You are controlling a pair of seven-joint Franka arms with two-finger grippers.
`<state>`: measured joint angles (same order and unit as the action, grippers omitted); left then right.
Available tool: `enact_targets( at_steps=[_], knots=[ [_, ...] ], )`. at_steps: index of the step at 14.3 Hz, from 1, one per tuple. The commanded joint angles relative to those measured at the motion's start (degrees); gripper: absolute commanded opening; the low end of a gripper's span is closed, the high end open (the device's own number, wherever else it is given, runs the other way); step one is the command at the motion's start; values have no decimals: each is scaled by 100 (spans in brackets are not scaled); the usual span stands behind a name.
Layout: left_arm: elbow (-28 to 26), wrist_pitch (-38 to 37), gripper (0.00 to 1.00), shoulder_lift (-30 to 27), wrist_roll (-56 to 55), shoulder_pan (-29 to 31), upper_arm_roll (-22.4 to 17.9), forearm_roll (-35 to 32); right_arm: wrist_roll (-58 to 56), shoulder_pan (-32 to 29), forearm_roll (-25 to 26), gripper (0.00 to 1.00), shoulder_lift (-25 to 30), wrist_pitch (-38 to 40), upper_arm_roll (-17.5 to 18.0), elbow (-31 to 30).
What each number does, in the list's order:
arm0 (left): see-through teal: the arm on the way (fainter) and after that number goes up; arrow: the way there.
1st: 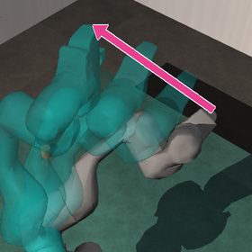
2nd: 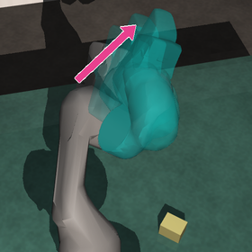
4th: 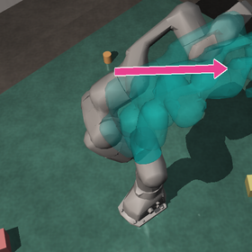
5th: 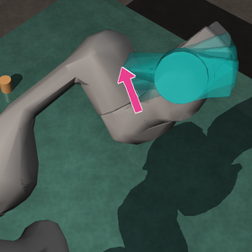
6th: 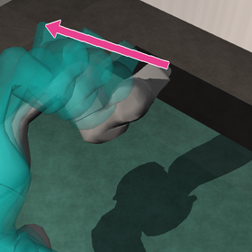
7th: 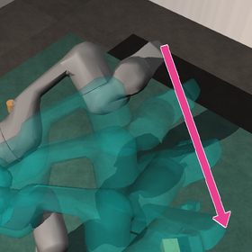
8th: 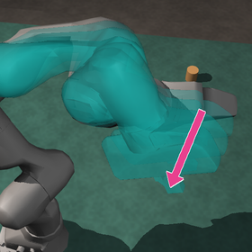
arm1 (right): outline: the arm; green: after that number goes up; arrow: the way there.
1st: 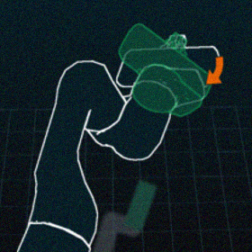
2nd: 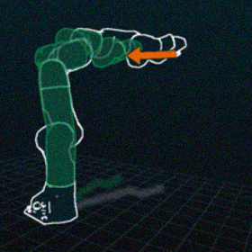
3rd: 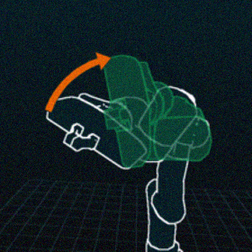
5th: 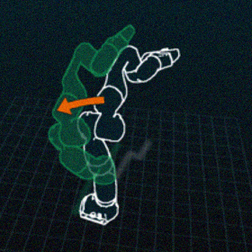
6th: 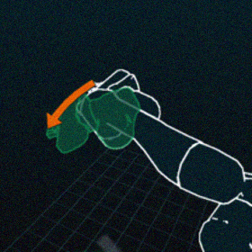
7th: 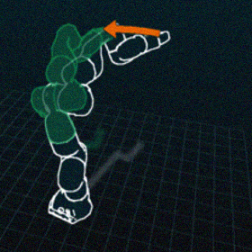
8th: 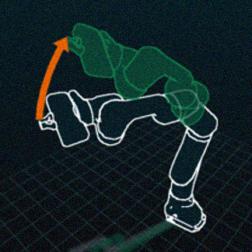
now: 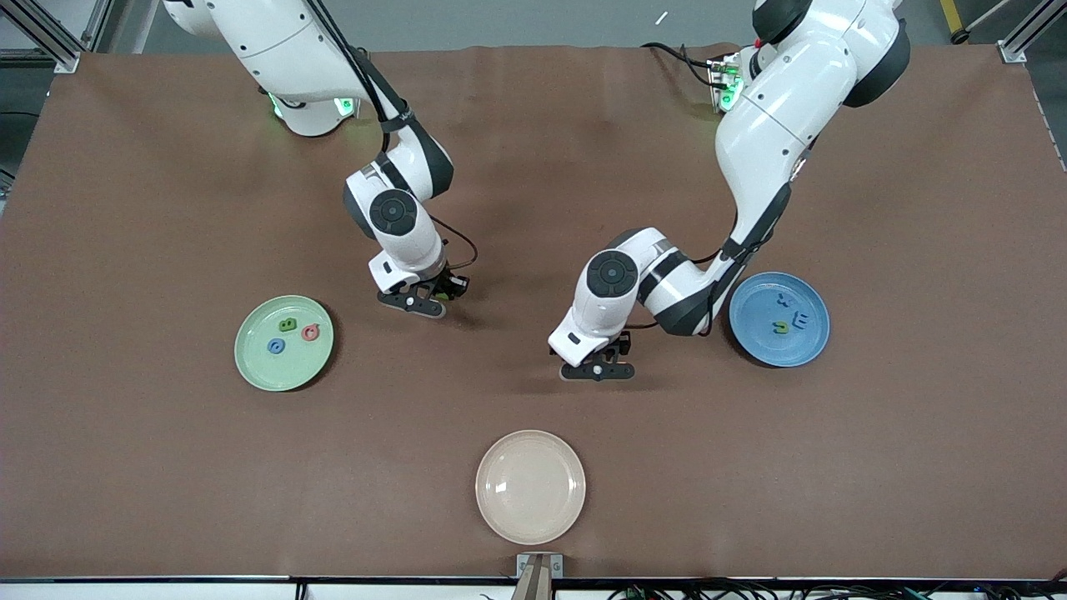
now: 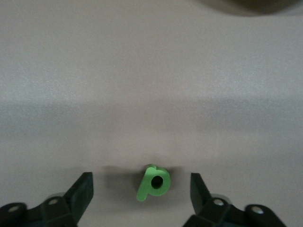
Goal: Sort upper and lower case letters into plates
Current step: 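Grasp the green N with the right gripper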
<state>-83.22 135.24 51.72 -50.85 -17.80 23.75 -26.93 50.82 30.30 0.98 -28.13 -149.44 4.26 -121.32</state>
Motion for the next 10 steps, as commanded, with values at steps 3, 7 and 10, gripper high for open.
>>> enact_targets(
  at_steps=[3, 7, 10],
  knots=[
    [140, 20, 65, 127, -180, -144, -73, 30, -36, -93, -63, 0, 79, -7, -74, -76],
    [140, 20, 49, 127, -188, -153, -143, 39, -1211, -918, -63, 0, 378, 1229, -65, 441],
    [148, 20, 38, 119, -188, -153, -143, 21, -2335, -1594, -63, 0, 422, 1663, -57, 767]
  ],
)
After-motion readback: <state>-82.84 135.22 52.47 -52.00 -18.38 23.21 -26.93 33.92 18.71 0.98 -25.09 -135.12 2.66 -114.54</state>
